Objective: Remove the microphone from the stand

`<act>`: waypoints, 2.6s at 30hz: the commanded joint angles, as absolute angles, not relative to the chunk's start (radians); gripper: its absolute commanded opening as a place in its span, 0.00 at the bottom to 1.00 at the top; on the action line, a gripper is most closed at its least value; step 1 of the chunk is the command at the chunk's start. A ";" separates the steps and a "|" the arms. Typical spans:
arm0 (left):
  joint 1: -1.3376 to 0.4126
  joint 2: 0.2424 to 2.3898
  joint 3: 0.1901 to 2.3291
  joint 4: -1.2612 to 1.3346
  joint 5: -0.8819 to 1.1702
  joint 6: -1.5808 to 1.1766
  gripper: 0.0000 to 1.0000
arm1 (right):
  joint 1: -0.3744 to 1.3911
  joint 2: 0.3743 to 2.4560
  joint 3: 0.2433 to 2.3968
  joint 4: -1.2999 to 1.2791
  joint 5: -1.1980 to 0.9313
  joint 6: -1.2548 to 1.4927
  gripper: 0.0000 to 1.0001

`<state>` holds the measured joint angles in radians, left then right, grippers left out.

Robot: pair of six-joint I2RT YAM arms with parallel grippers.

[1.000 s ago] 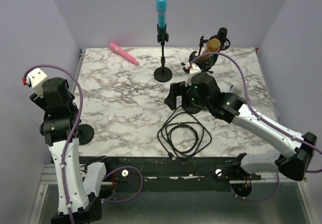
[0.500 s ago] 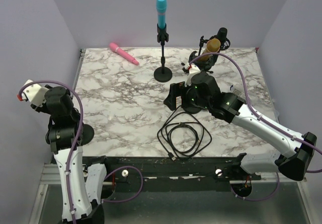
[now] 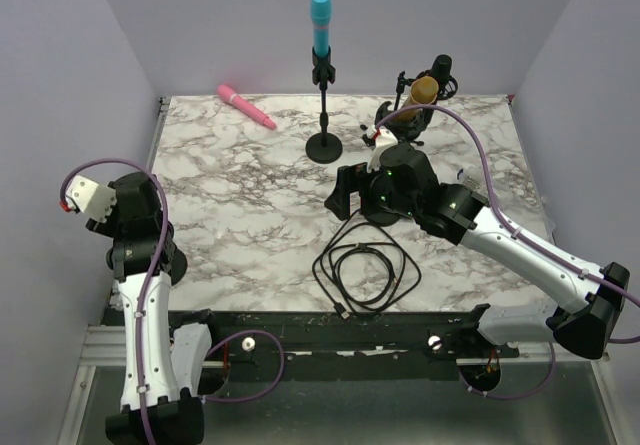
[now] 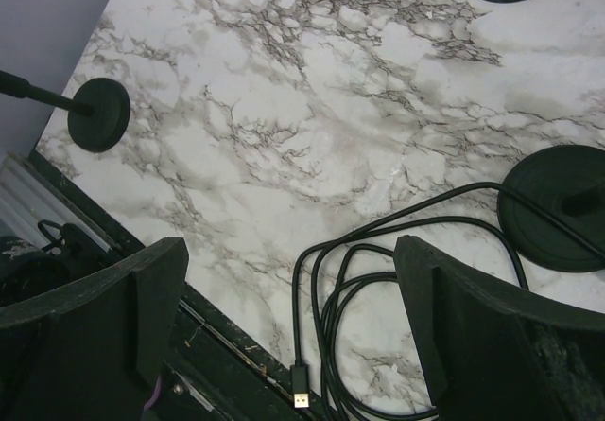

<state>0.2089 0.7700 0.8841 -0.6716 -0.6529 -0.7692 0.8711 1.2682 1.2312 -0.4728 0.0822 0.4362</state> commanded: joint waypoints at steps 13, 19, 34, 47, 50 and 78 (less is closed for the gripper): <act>0.176 0.796 1.363 -0.905 -0.247 -0.636 0.82 | 0.876 1.263 1.313 -0.536 0.172 0.404 1.00; -0.099 0.869 1.376 -0.763 -0.207 -0.569 0.87 | 0.876 1.242 1.397 -0.594 0.270 0.379 1.00; -0.192 0.941 1.241 -0.351 0.415 -0.317 0.89 | 0.876 1.103 1.493 -0.776 0.610 0.416 1.00; -0.217 0.910 1.090 -0.211 0.601 -0.333 0.92 | 0.877 0.988 1.472 -0.862 0.870 0.508 1.00; -0.229 0.914 1.085 -0.209 0.602 -0.315 0.92 | 0.876 0.986 1.485 -0.829 0.910 0.464 1.00; -0.328 0.906 1.076 -0.241 0.510 -0.225 0.92 | 0.681 1.300 1.494 -0.276 0.720 0.237 0.97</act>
<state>-0.3229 0.9176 1.0847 -0.2584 0.5053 -0.2420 0.7303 1.2476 1.4921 -0.3511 0.8013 0.2356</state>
